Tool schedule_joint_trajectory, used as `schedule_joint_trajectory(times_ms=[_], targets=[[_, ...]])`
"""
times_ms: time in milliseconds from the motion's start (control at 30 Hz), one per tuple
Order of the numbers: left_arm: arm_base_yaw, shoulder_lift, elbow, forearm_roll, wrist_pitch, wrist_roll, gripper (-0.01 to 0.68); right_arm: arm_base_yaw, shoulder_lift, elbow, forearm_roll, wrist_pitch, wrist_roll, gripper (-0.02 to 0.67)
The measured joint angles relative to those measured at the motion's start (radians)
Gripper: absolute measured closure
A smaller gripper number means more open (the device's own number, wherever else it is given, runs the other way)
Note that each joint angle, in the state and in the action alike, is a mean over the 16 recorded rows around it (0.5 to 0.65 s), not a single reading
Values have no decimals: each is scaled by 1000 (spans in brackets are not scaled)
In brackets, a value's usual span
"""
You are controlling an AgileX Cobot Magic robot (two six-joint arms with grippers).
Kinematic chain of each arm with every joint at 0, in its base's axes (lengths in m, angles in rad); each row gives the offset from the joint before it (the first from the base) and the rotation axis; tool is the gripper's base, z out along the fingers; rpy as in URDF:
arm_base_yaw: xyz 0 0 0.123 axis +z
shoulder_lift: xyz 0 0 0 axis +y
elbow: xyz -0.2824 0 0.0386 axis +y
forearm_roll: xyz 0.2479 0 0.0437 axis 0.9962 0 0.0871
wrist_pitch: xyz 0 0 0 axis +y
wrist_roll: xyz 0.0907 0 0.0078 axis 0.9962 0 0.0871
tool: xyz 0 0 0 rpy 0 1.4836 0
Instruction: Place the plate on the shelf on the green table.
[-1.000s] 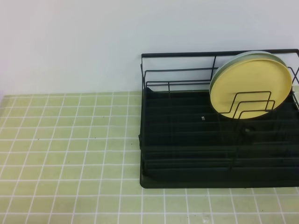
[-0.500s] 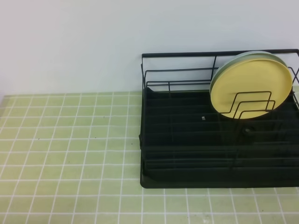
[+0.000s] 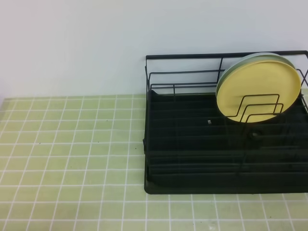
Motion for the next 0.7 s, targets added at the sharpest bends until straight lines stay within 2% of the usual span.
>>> schedule_joint_trajectory(times_ms=[700], targets=[[0, 0, 0, 0, 0, -2, 675, -44, 0, 0, 2, 0, 0, 652]])
